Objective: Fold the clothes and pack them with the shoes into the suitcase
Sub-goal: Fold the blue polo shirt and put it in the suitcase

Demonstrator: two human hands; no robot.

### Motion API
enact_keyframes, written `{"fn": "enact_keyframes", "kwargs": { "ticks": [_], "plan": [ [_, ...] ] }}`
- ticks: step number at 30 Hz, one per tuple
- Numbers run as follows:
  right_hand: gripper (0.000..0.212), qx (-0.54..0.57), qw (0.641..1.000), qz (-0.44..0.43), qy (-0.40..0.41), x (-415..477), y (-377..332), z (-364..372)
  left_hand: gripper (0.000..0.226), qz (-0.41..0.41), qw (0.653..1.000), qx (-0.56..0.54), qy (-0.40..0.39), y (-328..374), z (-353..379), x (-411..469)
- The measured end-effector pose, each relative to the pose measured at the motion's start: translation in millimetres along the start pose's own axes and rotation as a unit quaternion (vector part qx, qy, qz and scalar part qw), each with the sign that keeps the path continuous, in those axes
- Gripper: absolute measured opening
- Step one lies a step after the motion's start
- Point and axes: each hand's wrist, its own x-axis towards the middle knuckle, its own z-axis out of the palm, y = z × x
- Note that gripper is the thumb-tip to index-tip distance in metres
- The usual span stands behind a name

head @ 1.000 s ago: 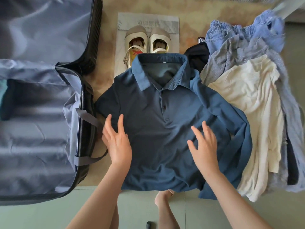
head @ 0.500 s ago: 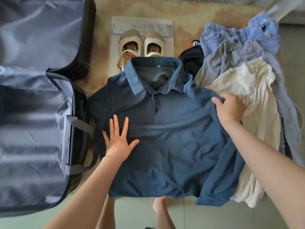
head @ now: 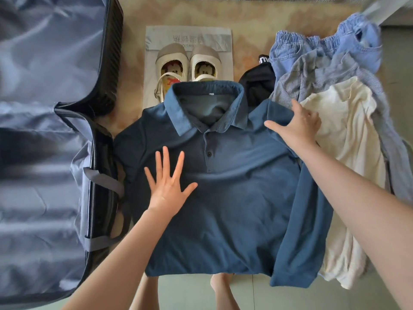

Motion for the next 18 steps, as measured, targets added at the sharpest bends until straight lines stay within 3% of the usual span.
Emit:
{"fn": "enact_keyframes", "kwargs": {
  "ticks": [2,4,6,8,9,11,14,16,18],
  "plan": [
    [0.081,-0.005,1.000,-0.001,-0.011,6.8,-7.0,6.5,0.084,-0.005,1.000,0.003,-0.015,3.4,-1.6,10.6],
    [0.064,-0.026,1.000,0.002,-0.007,13.2,-15.3,9.1,0.080,-0.024,0.998,0.003,-0.061,-0.2,-6.1,22.4],
    [0.048,-0.052,0.997,0.009,0.059,17.8,-22.0,6.1,0.077,-0.041,0.992,0.027,-0.115,-3.9,-11.3,31.9],
    [0.039,-0.027,0.993,0.032,0.106,22.1,-26.1,2.1,0.074,-0.046,0.992,0.016,-0.120,-2.7,-16.1,34.9],
    [0.037,-0.005,0.995,0.041,0.093,22.6,-27.1,0.9,0.070,-0.044,0.995,-0.010,-0.090,-0.8,-18.9,32.5],
    [0.043,0.025,0.998,0.037,0.032,23.4,-29.4,0.7,0.049,-0.023,0.994,-0.090,0.057,1.2,-27.9,25.6],
    [0.046,0.072,0.996,0.026,-0.034,26.8,-43.4,-2.0,0.023,0.004,0.954,-0.143,0.265,-5.1,-49.3,28.8],
    [0.039,0.082,0.993,0.034,-0.074,33.5,-53.4,1.0,0.032,-0.014,0.935,-0.170,0.310,-11.3,-68.7,46.4],
    [0.037,0.061,0.994,0.018,-0.090,41.1,-60.5,9.0,0.040,-0.029,0.934,-0.196,0.298,-14.9,-89.4,67.6]
  ]
}}
